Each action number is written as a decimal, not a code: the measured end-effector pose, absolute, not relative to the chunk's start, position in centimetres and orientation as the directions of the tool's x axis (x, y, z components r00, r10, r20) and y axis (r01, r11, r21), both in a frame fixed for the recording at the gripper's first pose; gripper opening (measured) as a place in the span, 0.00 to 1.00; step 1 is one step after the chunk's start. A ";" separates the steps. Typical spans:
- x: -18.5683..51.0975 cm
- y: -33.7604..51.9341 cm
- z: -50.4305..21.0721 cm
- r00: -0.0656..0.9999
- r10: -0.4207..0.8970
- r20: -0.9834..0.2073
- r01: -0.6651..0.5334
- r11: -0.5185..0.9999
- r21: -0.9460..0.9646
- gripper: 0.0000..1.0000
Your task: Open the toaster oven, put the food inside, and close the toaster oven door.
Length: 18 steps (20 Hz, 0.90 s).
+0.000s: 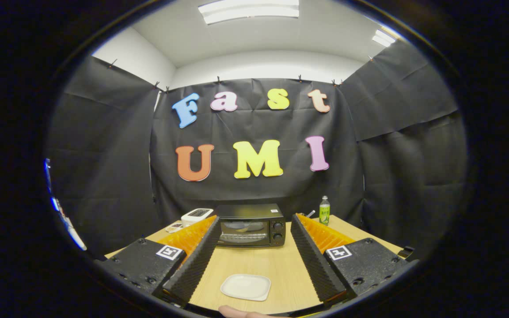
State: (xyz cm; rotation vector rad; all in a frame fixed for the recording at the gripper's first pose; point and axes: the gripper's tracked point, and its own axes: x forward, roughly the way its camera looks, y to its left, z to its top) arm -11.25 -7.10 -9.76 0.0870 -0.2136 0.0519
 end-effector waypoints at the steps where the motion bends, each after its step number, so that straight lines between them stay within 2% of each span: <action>1: -11.2 -7.2 -9.8 0.976 0.040 0.214 -0.059 0.995 0.082 1.00; 18: -11.5 -6.5 -10.3 0.973 0.056 0.225 -0.066 0.997 0.040 1.00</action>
